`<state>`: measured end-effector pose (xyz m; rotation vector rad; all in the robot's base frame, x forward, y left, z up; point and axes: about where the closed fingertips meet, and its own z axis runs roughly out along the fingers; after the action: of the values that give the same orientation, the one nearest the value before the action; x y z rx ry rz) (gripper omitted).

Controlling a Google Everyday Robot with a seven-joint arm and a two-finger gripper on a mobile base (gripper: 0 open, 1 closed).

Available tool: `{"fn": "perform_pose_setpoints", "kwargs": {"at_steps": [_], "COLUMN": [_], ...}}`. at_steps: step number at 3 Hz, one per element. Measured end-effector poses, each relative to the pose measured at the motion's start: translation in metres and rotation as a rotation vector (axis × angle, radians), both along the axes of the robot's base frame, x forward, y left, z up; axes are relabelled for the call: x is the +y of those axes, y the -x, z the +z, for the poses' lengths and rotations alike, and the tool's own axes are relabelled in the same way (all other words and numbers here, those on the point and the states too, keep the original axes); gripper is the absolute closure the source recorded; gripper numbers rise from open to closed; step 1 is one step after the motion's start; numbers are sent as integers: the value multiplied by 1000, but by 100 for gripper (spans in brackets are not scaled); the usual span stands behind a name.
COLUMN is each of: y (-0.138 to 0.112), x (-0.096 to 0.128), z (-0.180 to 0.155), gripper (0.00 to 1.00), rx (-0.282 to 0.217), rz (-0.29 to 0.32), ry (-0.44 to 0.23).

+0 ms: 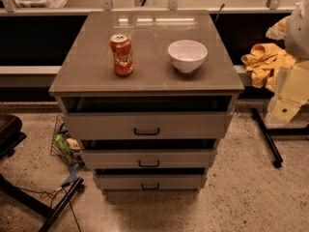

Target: Open top drawer

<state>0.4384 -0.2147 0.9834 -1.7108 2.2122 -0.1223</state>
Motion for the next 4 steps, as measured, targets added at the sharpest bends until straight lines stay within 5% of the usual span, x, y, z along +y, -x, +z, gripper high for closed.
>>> {"fn": "perform_pose_setpoints", "kwargs": {"at_steps": [1, 2, 4], "y": [0, -7, -11], "x": [0, -7, -36], "z": [0, -1, -46], "gripper": [0, 0, 0], "rx": [0, -57, -207], "rz": [0, -19, -30], "ry": [0, -15, -163]}}
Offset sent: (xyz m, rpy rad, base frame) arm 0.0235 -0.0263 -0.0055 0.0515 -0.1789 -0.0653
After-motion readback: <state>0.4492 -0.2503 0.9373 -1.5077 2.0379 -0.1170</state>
